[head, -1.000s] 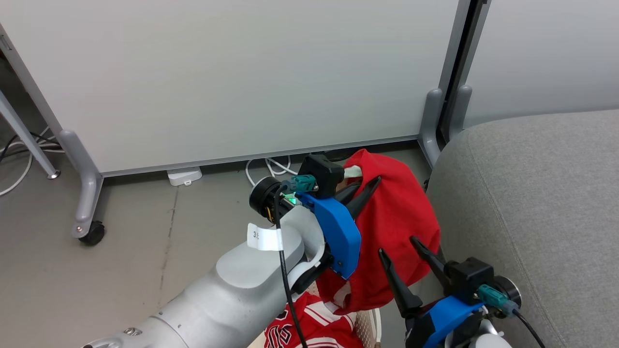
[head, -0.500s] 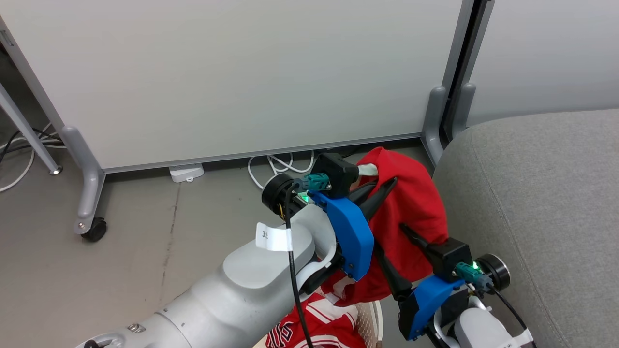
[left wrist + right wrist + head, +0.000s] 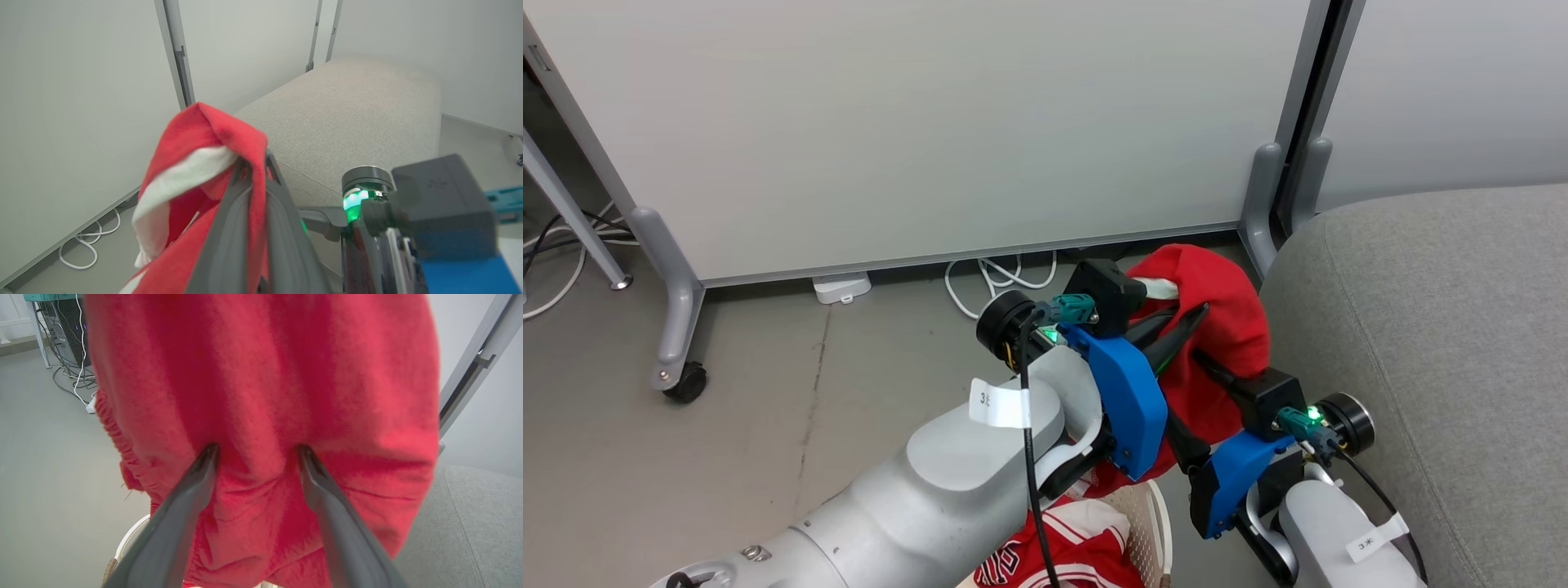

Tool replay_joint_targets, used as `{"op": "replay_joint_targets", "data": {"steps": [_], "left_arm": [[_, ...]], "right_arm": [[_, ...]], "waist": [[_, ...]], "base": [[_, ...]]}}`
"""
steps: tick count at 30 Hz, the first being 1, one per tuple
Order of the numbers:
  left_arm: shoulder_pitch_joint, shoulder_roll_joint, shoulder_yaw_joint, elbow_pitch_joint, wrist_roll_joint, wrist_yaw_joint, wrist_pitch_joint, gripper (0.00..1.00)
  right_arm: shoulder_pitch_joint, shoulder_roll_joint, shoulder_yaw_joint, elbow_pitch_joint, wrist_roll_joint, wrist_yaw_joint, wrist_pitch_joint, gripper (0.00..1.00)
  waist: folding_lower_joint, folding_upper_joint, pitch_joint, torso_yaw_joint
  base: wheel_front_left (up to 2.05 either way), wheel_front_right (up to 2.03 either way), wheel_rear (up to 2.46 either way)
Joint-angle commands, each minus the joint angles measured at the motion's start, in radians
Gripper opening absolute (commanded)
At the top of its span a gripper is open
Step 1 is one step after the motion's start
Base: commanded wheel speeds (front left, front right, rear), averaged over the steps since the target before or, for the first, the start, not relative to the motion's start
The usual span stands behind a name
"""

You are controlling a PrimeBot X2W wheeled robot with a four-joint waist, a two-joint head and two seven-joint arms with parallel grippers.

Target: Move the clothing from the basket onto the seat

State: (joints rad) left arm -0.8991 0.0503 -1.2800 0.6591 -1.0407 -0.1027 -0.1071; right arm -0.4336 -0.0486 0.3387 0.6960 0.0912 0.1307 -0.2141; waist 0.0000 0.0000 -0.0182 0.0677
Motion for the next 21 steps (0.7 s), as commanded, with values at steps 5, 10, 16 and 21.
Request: {"op": "replay_joint_targets", "data": {"steps": [5,10,16,21], "left_arm": [[0.004,0.0,-0.003,-0.004,0.009,-0.003,0.004,0.0],[0.008,0.0,-0.004,0.002,0.011,-0.002,0.002,0.0],[0.009,0.0,-0.004,0.015,0.011,-0.001,-0.001,0.0],[0.01,0.0,-0.004,0.025,0.011,-0.001,-0.001,0.0]], "right_arm": [[-0.037,-0.003,0.014,0.036,0.021,0.0,-0.019,0.16],[-0.051,-0.003,0.032,0.058,0.045,0.0,-0.032,0.0],[-0.06,-0.003,0.047,0.069,0.062,0.0,-0.041,0.0],[-0.064,-0.003,0.052,0.075,0.074,0.0,-0.045,0.0]], "waist": [[0.0,0.0,0.001,-0.002],[0.0,0.0,0.0,-0.008],[0.0,0.0,0.0,-0.017],[0.0,0.0,0.0,-0.022]], "base": [[0.0,0.0,0.0],[0.0,0.0,0.0],[0.0,0.0,0.0],[0.0,0.0,0.0]]}}
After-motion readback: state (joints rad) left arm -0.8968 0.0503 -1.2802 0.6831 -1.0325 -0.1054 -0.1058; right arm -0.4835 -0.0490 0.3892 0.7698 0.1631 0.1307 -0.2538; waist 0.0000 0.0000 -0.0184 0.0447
